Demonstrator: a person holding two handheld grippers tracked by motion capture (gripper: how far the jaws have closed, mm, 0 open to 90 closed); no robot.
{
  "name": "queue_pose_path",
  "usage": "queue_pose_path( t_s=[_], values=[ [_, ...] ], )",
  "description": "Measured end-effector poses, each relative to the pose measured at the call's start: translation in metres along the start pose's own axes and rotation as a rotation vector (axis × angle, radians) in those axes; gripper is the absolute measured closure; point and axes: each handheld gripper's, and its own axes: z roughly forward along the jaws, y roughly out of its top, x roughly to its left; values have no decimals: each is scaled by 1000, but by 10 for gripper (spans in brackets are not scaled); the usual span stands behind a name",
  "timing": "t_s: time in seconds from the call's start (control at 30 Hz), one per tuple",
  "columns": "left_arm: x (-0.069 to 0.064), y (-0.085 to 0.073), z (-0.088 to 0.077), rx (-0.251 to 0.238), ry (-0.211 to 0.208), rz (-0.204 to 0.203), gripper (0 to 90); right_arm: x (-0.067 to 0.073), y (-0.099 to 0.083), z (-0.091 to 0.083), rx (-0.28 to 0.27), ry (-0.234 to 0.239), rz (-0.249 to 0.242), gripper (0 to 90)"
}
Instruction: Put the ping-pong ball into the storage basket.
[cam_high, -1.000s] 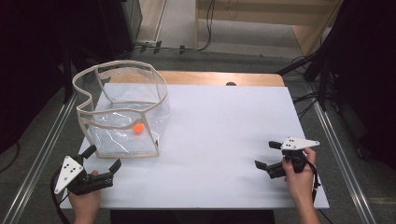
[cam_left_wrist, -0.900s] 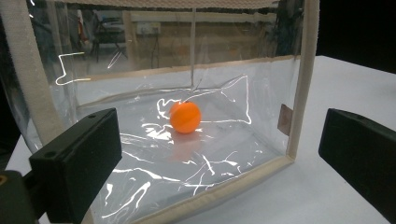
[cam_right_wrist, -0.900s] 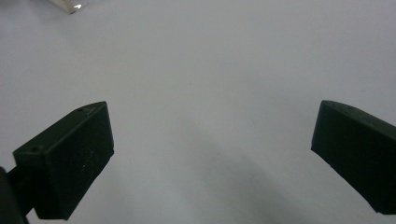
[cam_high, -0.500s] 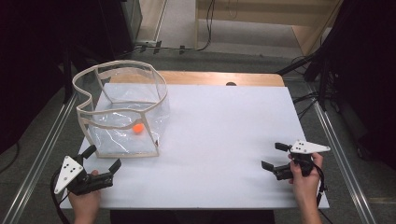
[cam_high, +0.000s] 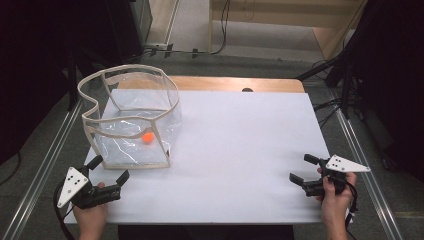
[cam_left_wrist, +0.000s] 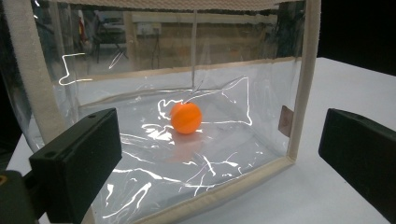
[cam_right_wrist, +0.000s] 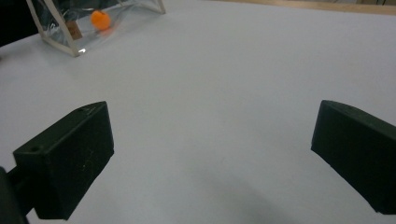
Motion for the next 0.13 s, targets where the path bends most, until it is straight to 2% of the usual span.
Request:
queue_pose_path(
  t_s=[0.13],
  values=[
    [0, 0, 0, 0, 0, -1, 1, -1, -2, -4, -12, -7, 10, 0]
  ],
)
